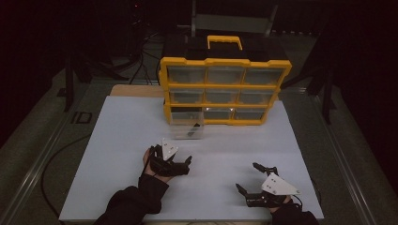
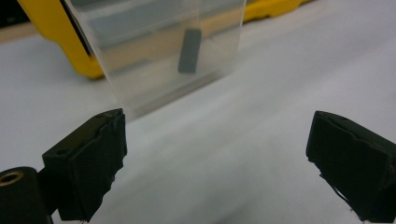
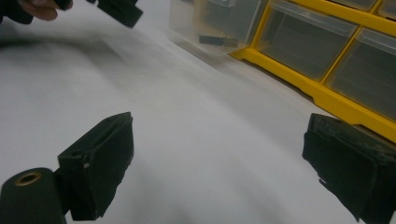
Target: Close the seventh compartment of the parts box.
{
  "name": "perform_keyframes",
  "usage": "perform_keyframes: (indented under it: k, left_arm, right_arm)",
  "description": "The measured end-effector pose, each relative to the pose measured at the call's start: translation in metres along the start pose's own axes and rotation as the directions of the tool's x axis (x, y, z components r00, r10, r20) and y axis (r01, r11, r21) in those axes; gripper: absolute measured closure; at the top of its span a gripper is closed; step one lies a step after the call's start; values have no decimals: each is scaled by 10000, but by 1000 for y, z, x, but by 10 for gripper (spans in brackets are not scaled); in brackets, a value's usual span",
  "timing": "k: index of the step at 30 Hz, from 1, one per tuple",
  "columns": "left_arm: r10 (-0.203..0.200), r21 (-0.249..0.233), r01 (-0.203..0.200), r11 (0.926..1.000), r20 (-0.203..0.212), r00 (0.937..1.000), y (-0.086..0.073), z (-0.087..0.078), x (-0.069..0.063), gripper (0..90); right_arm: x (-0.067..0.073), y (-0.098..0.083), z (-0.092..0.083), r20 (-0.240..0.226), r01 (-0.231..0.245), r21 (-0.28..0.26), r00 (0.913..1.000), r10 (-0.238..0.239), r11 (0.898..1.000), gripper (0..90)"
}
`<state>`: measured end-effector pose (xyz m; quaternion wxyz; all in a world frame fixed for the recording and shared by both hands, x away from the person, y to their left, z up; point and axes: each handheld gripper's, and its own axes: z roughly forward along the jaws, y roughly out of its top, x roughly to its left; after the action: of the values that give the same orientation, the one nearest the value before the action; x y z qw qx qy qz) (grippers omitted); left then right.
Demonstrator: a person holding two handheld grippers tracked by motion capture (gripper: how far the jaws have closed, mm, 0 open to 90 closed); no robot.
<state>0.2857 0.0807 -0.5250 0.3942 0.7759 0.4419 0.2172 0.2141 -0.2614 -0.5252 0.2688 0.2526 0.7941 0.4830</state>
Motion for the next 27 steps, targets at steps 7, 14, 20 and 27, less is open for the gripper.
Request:
perform_keyframes:
  k: [7, 14, 20, 27]
  left_arm:
    - [2, 537, 0, 9986, -36, 10000, -5, 11, -7, 149]
    - [-146, 489, 170, 9987, -494, 9987, -4, 13, -9, 260]
    - [-42, 492, 64, 9988, -442, 9990, -4, 15, -9, 402]
    - [297, 242, -287, 9993, -458, 9985, -4, 17, -9, 498]
  right_arm:
    - [0, 0, 0, 29, -32, 6, 10000, 32, 10000, 89]
    - [0, 0, 0, 27, -35, 0, 10000, 35, 10000, 89]
    - [0, 0, 0, 23, -48, -12, 10000, 48, 10000, 89]
    - [0, 0, 0, 21, -53, -11, 10000, 53, 10000, 89]
